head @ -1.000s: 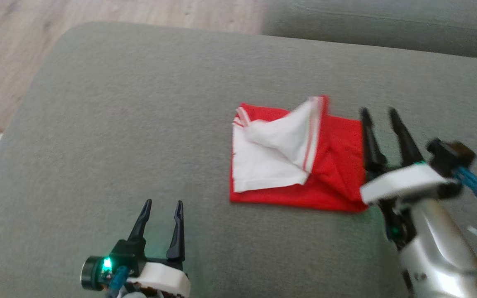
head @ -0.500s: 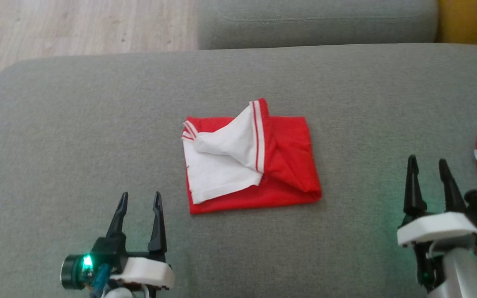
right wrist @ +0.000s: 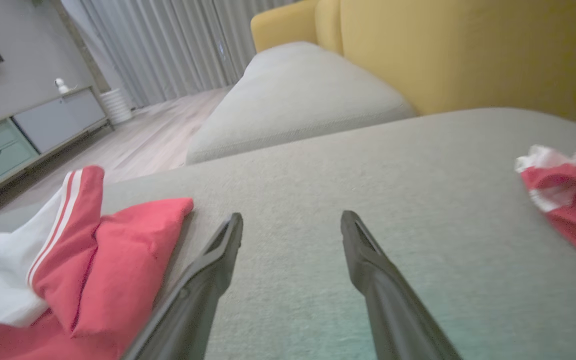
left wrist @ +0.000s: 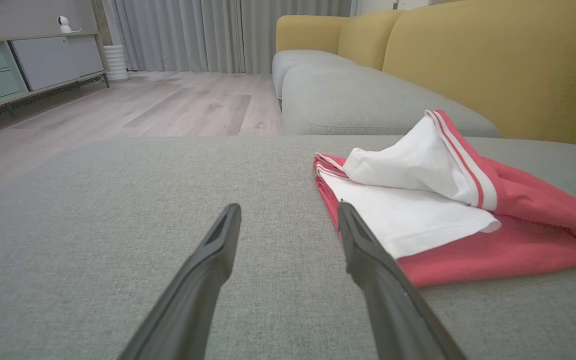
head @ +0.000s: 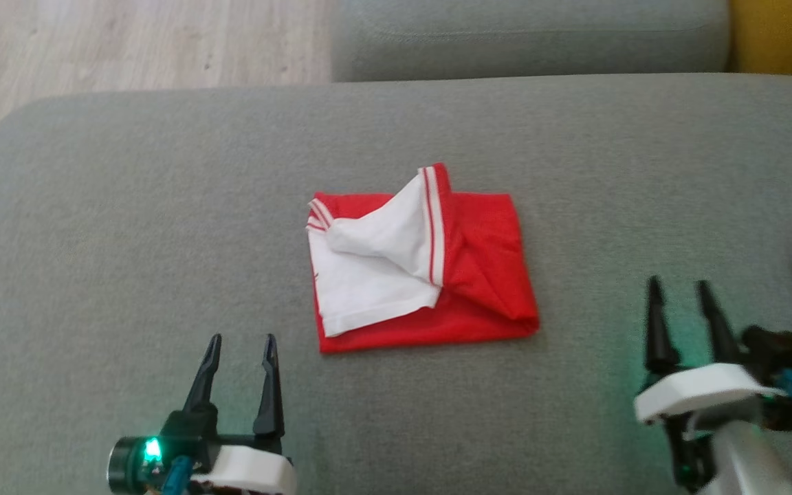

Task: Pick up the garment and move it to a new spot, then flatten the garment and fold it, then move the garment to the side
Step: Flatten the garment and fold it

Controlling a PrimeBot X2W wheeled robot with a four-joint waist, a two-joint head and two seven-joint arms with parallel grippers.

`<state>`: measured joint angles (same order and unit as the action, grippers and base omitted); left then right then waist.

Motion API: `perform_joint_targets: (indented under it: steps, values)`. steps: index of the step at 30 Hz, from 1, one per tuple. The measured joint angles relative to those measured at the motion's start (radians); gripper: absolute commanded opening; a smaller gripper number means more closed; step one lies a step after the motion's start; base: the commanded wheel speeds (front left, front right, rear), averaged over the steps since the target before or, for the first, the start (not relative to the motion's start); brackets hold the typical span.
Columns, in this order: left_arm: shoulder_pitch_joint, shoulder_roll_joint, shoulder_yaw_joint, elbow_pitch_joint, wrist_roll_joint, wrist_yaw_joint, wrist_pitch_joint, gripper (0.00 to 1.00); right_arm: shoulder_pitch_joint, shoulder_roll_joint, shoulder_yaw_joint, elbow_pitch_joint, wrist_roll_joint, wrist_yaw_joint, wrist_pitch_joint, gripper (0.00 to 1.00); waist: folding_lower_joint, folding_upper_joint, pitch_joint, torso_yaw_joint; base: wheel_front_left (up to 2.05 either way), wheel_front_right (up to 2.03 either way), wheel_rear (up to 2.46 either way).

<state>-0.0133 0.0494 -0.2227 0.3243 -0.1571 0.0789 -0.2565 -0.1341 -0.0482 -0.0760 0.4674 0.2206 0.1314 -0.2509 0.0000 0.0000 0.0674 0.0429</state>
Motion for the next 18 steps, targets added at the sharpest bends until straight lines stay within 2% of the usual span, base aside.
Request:
perform_joint_targets:
  steps: [1, 2, 11, 18]
  values:
    - [-0.003, 0.000, -0.011, -0.002, 0.000, -0.001, 0.000, 1.00, -0.012, 0.000, 0.032, 0.034, -0.002, 0.000, 0.000, 0.45, 0.0000, 0.0000, 0.009, 0.014, 0.00, 0.00, 0.00]
    - [-0.004, 0.000, -0.017, -0.003, 0.000, -0.001, 0.000, 1.00, -0.027, 0.000, 0.051, 0.057, -0.007, 0.000, 0.000, 0.00, 0.0000, 0.0000, 0.015, 0.023, 0.00, 0.00, 0.00]
    - [-0.042, 0.000, -0.114, 0.002, -0.011, -0.007, 0.000, 1.00, -0.300, -0.029, 0.139, 0.286, -0.055, 0.000, 0.000, 0.00, 0.0001, 0.0000, 0.068, 0.144, 0.00, 0.00, 0.00]
    - [-0.052, 0.000, -0.174, -0.004, -0.030, 0.000, 0.000, 1.00, -0.410, -0.075, 0.187, 0.445, -0.053, 0.000, 0.006, 0.00, 0.0001, 0.0000, 0.110, 0.256, 0.00, 0.00, 0.00]
